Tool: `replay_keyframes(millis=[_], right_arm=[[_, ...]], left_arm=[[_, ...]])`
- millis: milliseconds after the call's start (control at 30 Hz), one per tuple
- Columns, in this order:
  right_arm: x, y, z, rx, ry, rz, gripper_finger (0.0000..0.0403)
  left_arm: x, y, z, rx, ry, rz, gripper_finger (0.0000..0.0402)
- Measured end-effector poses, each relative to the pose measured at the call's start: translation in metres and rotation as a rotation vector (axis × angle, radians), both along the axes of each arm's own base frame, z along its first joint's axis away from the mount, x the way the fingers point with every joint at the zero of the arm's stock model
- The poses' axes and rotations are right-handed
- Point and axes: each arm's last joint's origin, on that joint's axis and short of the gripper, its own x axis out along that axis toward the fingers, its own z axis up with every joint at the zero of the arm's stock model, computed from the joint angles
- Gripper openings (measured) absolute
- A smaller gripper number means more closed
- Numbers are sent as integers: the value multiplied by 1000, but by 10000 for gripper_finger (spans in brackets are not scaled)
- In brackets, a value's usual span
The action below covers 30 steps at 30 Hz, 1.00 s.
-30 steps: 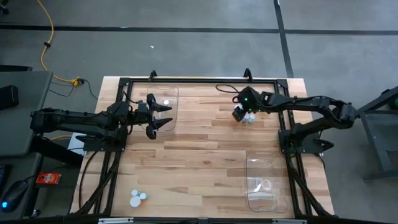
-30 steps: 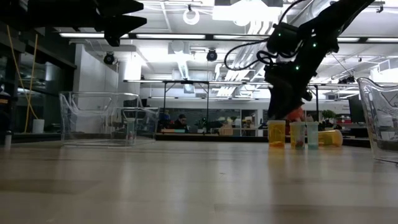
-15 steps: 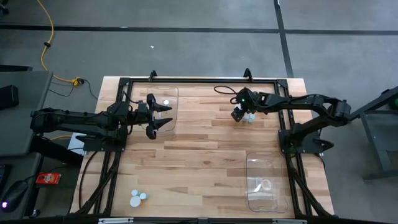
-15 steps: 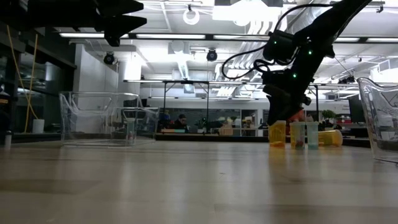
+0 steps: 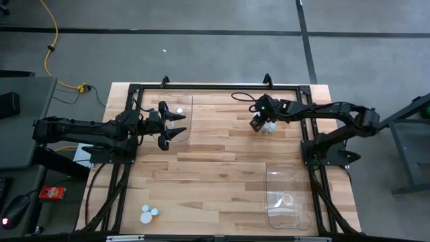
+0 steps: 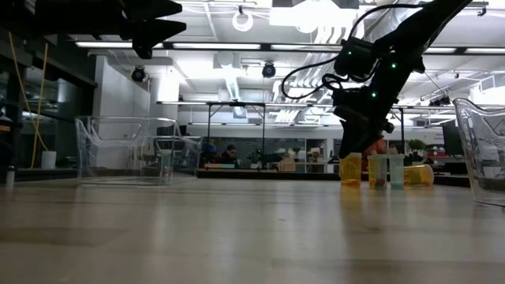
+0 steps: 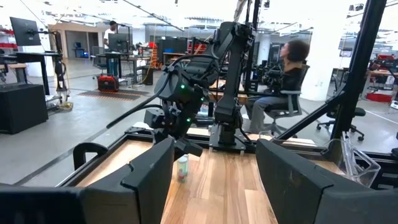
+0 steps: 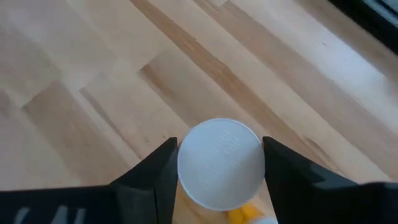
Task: Pick and place medicine bottles into bin by pill shape (circle, oval)
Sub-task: Put the orange capsule bottle into the left transparent bin
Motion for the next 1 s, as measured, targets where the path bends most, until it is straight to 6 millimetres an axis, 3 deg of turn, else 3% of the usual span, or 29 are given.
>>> replay_keyframes(millis=[167,433,700,1000], right_arm=[[5,8,19,-56,-134,75,174],[41,48,51,-177,-500,292,173],[61,83,63,-214,-708,420,173],[72,100,62,-244,-775,505,173]], left_arm=[[0,0,0,0,0,0,216],[2,1,-3,-6,18,1,216],[21,7,-22,-31,130,59,217],[60,14,-27,-52,226,11,251]])
